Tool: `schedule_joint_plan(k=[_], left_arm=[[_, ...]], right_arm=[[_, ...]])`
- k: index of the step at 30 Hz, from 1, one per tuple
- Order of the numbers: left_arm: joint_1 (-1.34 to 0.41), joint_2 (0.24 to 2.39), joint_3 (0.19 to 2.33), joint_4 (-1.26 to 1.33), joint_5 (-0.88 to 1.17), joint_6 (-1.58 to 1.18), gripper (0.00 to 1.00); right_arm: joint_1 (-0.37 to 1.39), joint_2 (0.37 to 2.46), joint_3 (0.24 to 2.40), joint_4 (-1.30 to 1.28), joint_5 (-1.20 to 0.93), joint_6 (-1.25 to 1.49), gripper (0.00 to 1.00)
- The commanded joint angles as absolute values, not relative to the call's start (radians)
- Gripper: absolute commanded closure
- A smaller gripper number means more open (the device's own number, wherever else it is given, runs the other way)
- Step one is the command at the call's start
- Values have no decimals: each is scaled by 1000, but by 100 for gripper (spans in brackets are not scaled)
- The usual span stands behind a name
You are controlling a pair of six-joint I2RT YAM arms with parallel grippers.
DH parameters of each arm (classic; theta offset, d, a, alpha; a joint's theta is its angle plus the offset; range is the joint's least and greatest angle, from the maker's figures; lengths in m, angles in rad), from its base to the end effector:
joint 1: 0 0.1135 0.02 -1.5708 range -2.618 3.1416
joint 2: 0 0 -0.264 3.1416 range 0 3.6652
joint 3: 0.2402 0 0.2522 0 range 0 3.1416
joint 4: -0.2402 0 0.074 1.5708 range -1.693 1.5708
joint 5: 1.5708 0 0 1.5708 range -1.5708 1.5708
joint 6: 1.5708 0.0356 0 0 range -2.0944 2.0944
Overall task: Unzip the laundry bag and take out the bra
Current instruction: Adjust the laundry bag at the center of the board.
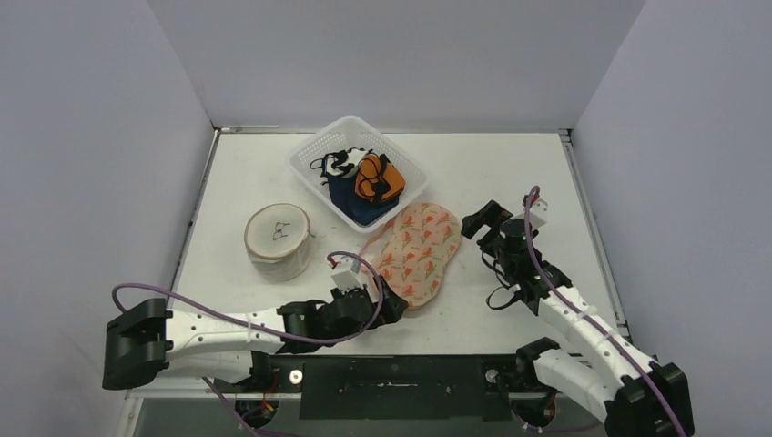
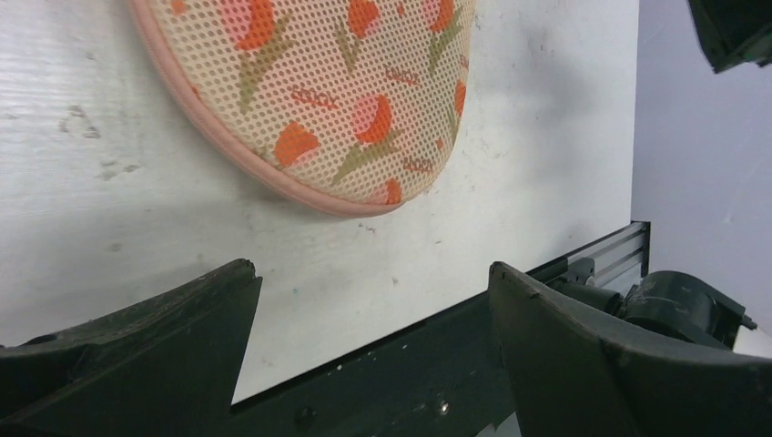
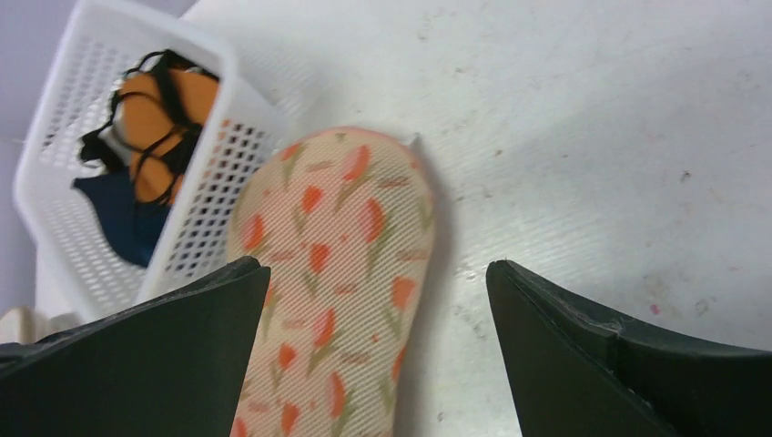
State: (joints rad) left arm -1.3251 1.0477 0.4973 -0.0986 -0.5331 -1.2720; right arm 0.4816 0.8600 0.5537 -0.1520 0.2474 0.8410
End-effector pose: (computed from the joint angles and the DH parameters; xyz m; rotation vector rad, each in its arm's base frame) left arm 0.0690 -0.2009 0.2020 -0.2448 2.2534 -0.9093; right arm 0.1784 0.0834 0.2489 0.5244 1.9964 0.5839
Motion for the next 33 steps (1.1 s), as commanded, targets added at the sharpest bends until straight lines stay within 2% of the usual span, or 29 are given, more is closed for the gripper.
schedule_joint_plan(k=[1, 8, 9, 12, 17, 21, 24, 29, 32, 33], left_arm=[[-1285, 1184, 522, 145, -470, -1367, 4], [-1170, 1373, 505, 293, -344, -1399, 0], [-1157, 1391, 498, 315, -328, -1402, 3], [-1128, 1420, 494, 334, -312, -1398, 15], [-1081, 1403, 512, 247, -356, -1347, 42], [-1058, 1368, 559, 76, -396, -1283, 74], [-1052, 1332, 576, -47, -419, -1244, 87], [-1028, 1252, 556, -144, -390, -1185, 89], [-992, 1245, 580, -201, -315, -1103, 89], [-981, 1247, 598, -229, -299, -1070, 87]], right_arm=[[308, 1018, 508, 169, 12, 799, 6], [233, 1278, 544, 351, -36, 790, 6], [232, 1306, 558, 357, -39, 789, 5], [228, 1368, 577, 372, -47, 772, 6], [222, 1457, 587, 402, -80, 765, 6], [228, 1512, 583, 439, -121, 791, 6], [227, 1528, 575, 456, -150, 789, 6], [233, 1540, 538, 515, -244, 802, 4], [241, 1517, 507, 512, -282, 811, 0], [246, 1499, 490, 501, -282, 810, 4]])
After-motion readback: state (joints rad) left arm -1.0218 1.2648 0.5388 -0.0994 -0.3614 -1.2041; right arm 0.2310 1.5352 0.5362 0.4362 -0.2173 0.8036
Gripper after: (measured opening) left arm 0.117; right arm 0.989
